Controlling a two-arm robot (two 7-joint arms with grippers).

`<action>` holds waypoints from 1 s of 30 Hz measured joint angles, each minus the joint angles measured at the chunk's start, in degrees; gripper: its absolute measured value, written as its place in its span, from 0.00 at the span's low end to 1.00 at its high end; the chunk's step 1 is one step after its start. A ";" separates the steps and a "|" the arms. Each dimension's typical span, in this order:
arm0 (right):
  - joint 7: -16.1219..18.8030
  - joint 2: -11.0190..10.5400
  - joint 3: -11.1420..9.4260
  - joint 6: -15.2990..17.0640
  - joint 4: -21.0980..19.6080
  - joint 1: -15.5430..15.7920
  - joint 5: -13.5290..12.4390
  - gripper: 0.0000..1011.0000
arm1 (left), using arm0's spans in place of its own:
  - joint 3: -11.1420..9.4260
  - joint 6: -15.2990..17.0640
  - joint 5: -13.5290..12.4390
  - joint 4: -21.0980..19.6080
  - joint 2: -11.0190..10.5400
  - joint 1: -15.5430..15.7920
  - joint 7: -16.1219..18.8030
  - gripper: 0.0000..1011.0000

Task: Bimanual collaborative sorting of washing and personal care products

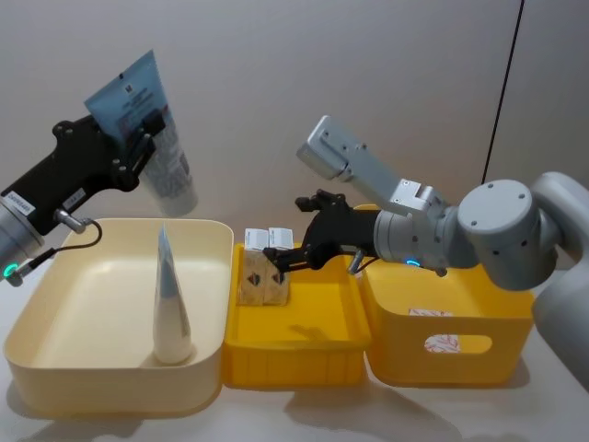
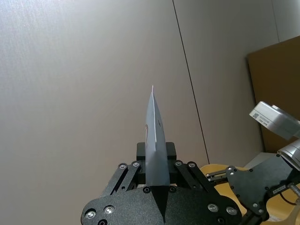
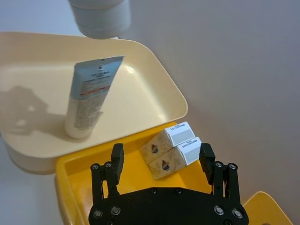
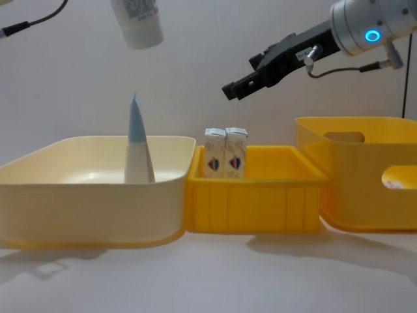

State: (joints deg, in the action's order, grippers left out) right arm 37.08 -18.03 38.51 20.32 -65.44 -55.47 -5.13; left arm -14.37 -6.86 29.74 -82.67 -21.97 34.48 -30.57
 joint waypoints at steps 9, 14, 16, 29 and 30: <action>6.45 -0.82 1.21 -2.22 -0.73 -1.29 -1.79 0.99 | -1.03 -0.38 0.75 1.48 0.44 1.25 -0.96 0.23; 9.67 -1.42 1.28 -3.14 -2.29 -1.69 -3.37 0.99 | -1.41 -0.52 1.09 1.96 0.51 1.56 -1.28 0.23; 10.92 -1.66 1.16 -3.55 -3.26 -1.81 -4.14 0.99 | -1.61 -0.58 1.30 2.20 0.51 1.68 -1.43 0.23; 13.89 -2.28 -0.08 -4.62 -8.28 -2.03 -7.56 0.99 | -2.26 -0.75 2.06 2.44 0.17 1.62 -1.68 0.23; 13.94 -2.34 -0.12 -4.63 -8.46 -2.03 -7.69 0.99 | -2.30 -0.75 2.13 2.36 0.08 1.54 -1.62 0.23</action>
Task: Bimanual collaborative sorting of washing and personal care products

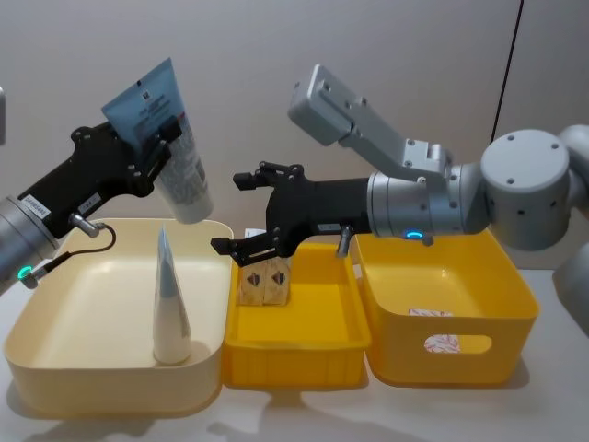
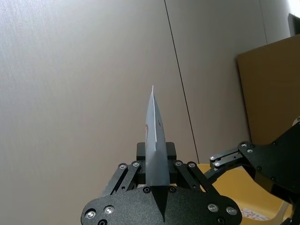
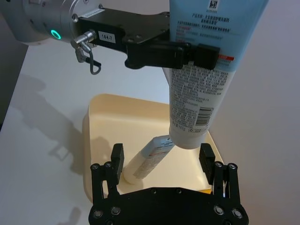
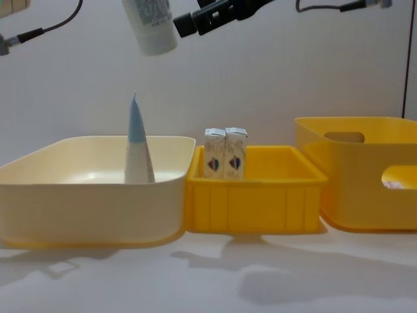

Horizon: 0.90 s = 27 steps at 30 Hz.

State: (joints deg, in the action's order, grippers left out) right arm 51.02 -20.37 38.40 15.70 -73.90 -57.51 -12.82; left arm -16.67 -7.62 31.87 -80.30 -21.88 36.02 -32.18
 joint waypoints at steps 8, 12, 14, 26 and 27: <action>0.10 -0.86 -0.18 0.13 -1.89 -0.08 -0.59 0.99 | -0.24 0.04 0.17 -0.33 -0.43 -0.34 0.53 0.23; -0.09 -1.11 -0.24 0.18 -2.25 -0.10 -0.68 0.99 | -0.37 0.10 0.26 -0.40 -0.54 -0.40 0.75 0.23; -0.40 -1.12 -0.27 0.14 -2.27 -0.15 -0.73 0.99 | -0.43 0.14 0.30 -0.40 -0.56 -0.40 0.85 0.23; -2.62 0.35 -0.29 -1.47 -0.38 -0.74 -0.94 0.99 | -0.83 0.27 0.34 -0.32 -0.51 -0.20 1.19 0.23; -2.83 0.62 -0.24 -1.67 0.01 -0.85 -0.98 0.99 | -0.88 0.29 0.34 -0.34 -0.50 -0.19 1.22 0.23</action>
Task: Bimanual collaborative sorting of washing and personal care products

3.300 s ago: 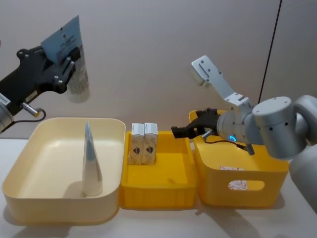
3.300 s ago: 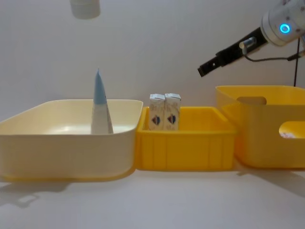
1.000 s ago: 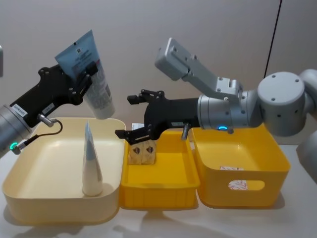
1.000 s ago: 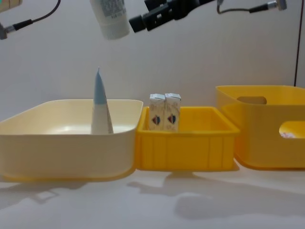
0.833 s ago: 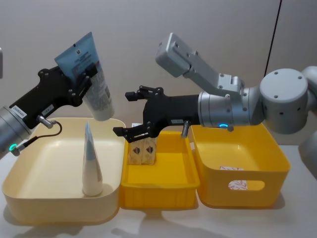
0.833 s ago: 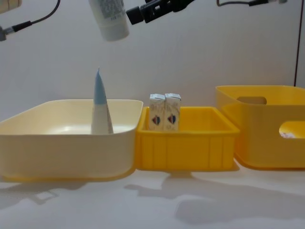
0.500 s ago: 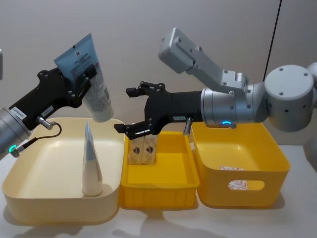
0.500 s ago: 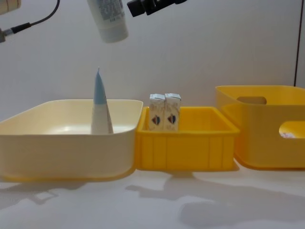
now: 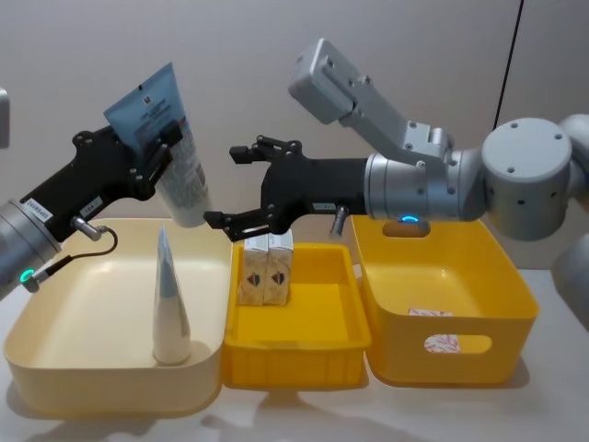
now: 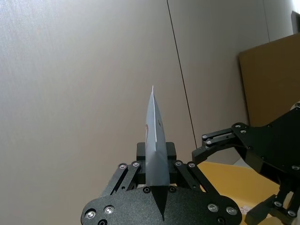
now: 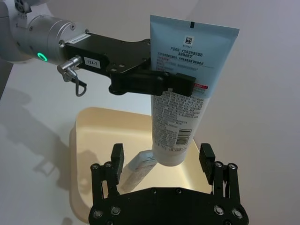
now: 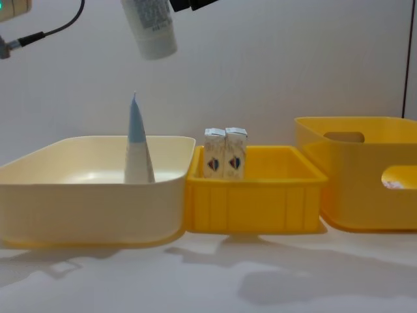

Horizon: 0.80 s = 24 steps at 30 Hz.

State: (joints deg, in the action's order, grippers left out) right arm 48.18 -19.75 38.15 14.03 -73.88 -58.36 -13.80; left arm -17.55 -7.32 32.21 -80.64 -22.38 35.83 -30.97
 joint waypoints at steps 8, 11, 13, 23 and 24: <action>-0.98 1.42 0.51 -0.81 2.38 -0.73 -0.08 0.99 | -0.23 0.11 -0.06 -0.69 -0.15 0.03 0.07 0.23; -1.23 1.88 0.79 -0.97 3.29 -1.07 -0.10 0.99 | -0.31 0.14 -0.09 -1.06 -0.29 0.02 0.08 0.23; -1.32 2.09 0.94 -1.05 3.73 -1.24 -0.10 0.99 | -0.34 0.15 -0.09 -1.23 -0.35 0.00 0.08 0.23; -1.74 3.34 1.99 -1.16 6.06 -2.26 -0.11 0.99 | -0.53 0.09 -0.07 -2.31 -0.82 -0.24 -0.16 0.23; -1.77 3.42 2.05 -1.16 6.23 -2.33 -0.12 0.99 | -0.55 0.07 -0.06 -2.40 -0.85 -0.27 -0.20 0.23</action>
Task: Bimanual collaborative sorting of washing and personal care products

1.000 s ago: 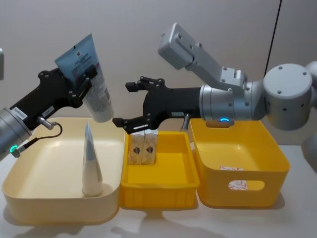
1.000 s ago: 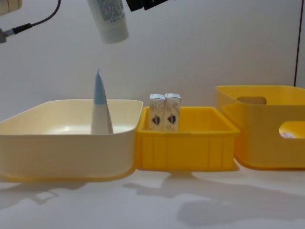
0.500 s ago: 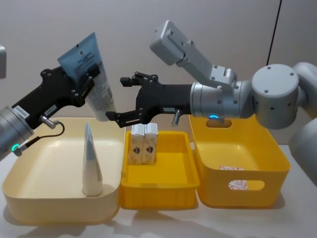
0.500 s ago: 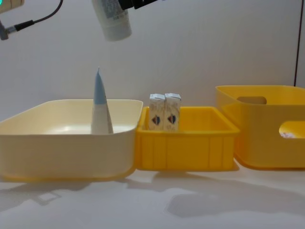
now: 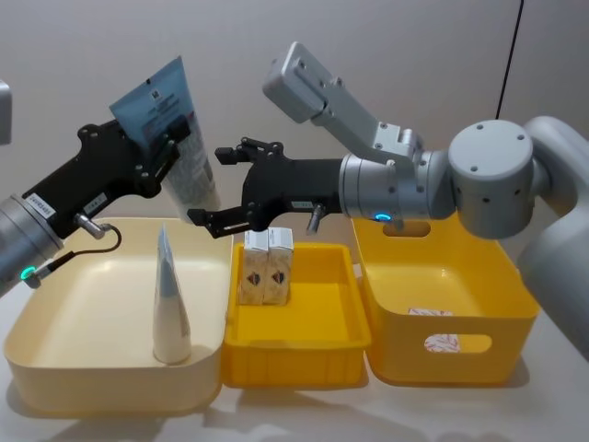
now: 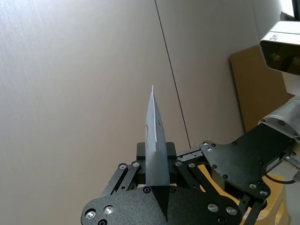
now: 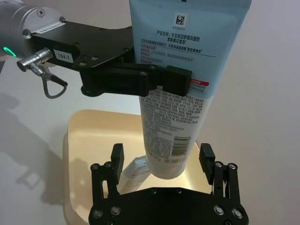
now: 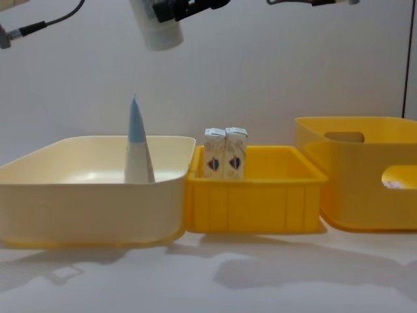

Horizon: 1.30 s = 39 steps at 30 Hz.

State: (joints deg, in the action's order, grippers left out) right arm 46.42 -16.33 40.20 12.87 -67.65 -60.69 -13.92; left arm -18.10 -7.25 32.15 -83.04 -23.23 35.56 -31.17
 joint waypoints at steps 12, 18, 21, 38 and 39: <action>-0.51 1.11 0.83 -0.14 1.81 -1.13 -0.24 0.99 | -0.49 -0.33 0.47 -1.22 -0.19 -0.47 -0.49 0.23; -0.58 1.51 1.32 -0.32 2.63 -1.64 -0.32 0.99 | -0.76 -0.43 0.71 -1.59 -0.24 -0.64 -0.67 0.23; -0.43 1.78 1.75 -0.37 3.20 -2.08 -0.32 0.99 | -0.86 -0.46 0.79 -1.71 -0.28 -0.69 -0.75 0.23; 0.36 2.74 3.86 -0.58 5.01 -3.48 -0.08 0.99 | -1.15 -0.47 0.96 -1.83 -0.50 -0.63 -0.92 0.23; 0.17 2.87 4.12 -0.61 5.17 -3.64 0.03 0.99 | -1.16 -0.47 0.96 -1.85 -0.51 -0.63 -0.92 0.23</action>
State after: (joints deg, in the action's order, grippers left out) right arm 46.59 -13.46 44.31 12.26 -62.48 -64.33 -13.88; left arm -19.25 -7.72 33.11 -84.88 -23.74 34.94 -32.09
